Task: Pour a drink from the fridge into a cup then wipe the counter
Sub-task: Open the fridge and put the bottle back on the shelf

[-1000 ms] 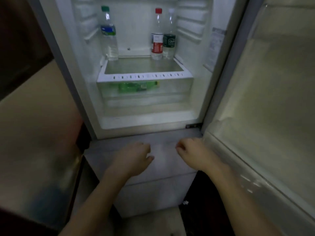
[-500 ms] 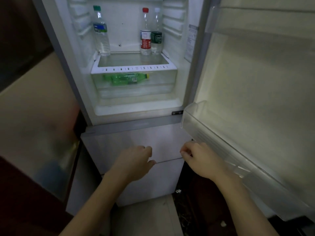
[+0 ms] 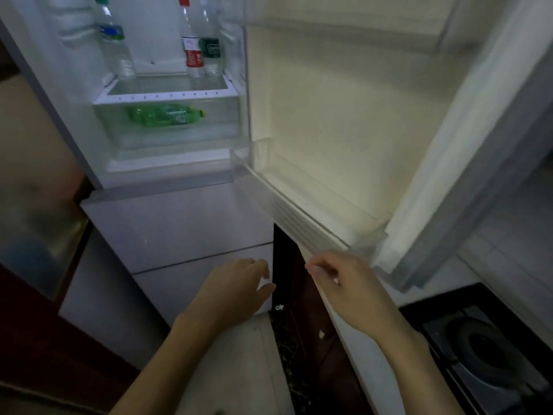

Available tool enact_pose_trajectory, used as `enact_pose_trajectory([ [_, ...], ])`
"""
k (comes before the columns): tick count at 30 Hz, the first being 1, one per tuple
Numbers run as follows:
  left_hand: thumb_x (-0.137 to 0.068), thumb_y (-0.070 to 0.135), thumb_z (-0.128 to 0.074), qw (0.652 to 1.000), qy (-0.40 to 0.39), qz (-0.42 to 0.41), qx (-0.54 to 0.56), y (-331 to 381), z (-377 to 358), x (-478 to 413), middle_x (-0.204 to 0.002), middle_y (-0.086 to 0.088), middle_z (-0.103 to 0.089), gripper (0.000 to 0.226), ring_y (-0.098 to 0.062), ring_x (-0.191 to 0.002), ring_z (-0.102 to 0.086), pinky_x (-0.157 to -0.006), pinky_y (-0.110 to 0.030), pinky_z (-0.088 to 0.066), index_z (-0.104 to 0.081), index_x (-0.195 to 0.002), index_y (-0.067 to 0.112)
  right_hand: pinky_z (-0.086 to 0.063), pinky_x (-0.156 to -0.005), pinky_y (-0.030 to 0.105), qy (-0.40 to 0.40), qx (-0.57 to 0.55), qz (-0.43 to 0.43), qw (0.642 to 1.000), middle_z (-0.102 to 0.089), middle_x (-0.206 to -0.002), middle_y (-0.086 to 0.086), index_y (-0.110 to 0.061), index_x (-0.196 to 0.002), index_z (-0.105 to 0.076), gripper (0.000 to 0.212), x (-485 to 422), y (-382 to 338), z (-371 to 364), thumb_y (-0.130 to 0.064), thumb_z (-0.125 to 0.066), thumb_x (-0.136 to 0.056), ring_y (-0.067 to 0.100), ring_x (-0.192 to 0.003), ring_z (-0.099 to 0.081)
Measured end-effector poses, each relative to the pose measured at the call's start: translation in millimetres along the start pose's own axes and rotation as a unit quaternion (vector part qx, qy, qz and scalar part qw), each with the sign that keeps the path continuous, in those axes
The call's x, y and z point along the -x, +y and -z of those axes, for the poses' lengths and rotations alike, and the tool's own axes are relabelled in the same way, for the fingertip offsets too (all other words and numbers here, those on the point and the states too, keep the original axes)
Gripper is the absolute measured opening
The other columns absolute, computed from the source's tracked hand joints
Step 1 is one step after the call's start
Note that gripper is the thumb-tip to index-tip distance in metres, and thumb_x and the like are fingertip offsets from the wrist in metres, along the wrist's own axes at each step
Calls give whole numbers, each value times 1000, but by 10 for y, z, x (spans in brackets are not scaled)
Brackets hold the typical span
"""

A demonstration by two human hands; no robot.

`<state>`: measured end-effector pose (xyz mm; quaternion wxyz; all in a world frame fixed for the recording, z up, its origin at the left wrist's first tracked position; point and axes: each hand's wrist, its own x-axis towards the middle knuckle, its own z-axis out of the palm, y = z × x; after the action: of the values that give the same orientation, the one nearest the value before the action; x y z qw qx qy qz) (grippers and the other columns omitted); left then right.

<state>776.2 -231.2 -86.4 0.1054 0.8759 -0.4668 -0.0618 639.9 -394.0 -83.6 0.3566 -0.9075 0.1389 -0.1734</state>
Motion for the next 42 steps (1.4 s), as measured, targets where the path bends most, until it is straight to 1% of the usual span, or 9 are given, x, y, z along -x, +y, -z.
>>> enact_pose_trajectory([
  [3, -98, 47, -43, 1000, 1, -7, 9, 293, -37, 84, -114, 7, -61, 31, -11, -97, -58, -80, -25, -47, -55, -118, 26, -50, -63, 15, 139, -47, 16, 989, -69, -77, -15, -25, -90, -69, 15, 317, 7, 323, -17, -58, -94, 3, -74, -66],
  [7, -98, 44, -44, 1000, 12, -13, 13, 589, -8, 89, -113, 5, -61, 31, -13, -96, -58, -79, -26, -47, -56, -118, 24, -51, -68, 20, 367, -163, 5, 916, -69, -72, -3, -28, -85, -67, 18, 527, 89, 790, -16, -55, -91, 10, -69, -66],
  [10, -98, 44, -45, 1000, 9, -23, 14, 748, 26, 77, -112, 5, -61, 31, -12, -96, -59, -84, -30, -51, -56, -119, 24, -55, -79, 37, 447, -188, -16, 875, -68, -80, 3, -29, -89, -65, 21, 505, 237, 1049, -14, -51, -87, 20, -77, -66],
  [12, -98, 44, -46, 999, 0, -28, 24, 821, 45, 73, -111, 5, -62, 31, -12, -95, -59, -85, -31, -52, -56, -119, 24, -54, -85, 33, 471, -181, -27, 863, -68, -93, 6, -32, -95, -62, 26, 456, 316, 1145, -11, -51, -84, 18, -86, -64],
  [16, -98, 44, -47, 998, -5, -26, 52, 890, 70, 107, -107, 4, -64, 31, -12, -93, -61, -84, -34, -53, -58, -118, 22, -41, -88, 7, 439, -177, -87, 877, -53, -131, 2, -19, -133, -50, 46, 343, 448, 1205, -11, -56, -88, 7, -111, -52],
  [22, -97, 42, -50, 997, 8, -5, 72, 882, 66, 259, -104, 6, -66, 28, -10, -88, -61, -78, -26, -51, -60, -115, 23, -34, -115, 43, 343, -235, -103, 904, -38, -151, -8, -33, -151, -23, 81, 147, 649, 1138, -24, -62, -81, 12, -136, -41],
  [30, -97, 39, -51, 989, 38, 10, 142, 898, -16, 360, -108, 6, -66, 30, -9, -93, -62, -83, -31, -53, -57, -122, 23, -43, -80, 10, 448, -280, -74, 846, -61, -105, 0, -17, -119, -55, 37, 130, 572, 1084, -16, -54, -82, -10, -82, -55],
  [37, -96, 41, -52, 977, 75, 19, 198, 813, -121, 608, -124, 10, -58, 40, -3, -103, -56, -89, -25, -51, -45, -133, 30, -41, -78, 7, 366, -247, 26, 897, -54, -96, -19, -34, -109, -51, 16, 298, 164, 821, -37, -50, -94, -10, -86, -52],
  [42, -95, 41, -53, 968, 108, 45, 223, 665, -159, 852, -120, 14, -58, 40, 2, -103, -54, -88, -17, -48, -45, -132, 30, -44, -81, 13, 284, -245, 113, 920, -57, -100, -21, -40, -110, -48, 23, 224, -237, 635, -44, -52, -88, -5, -91, -54],
])
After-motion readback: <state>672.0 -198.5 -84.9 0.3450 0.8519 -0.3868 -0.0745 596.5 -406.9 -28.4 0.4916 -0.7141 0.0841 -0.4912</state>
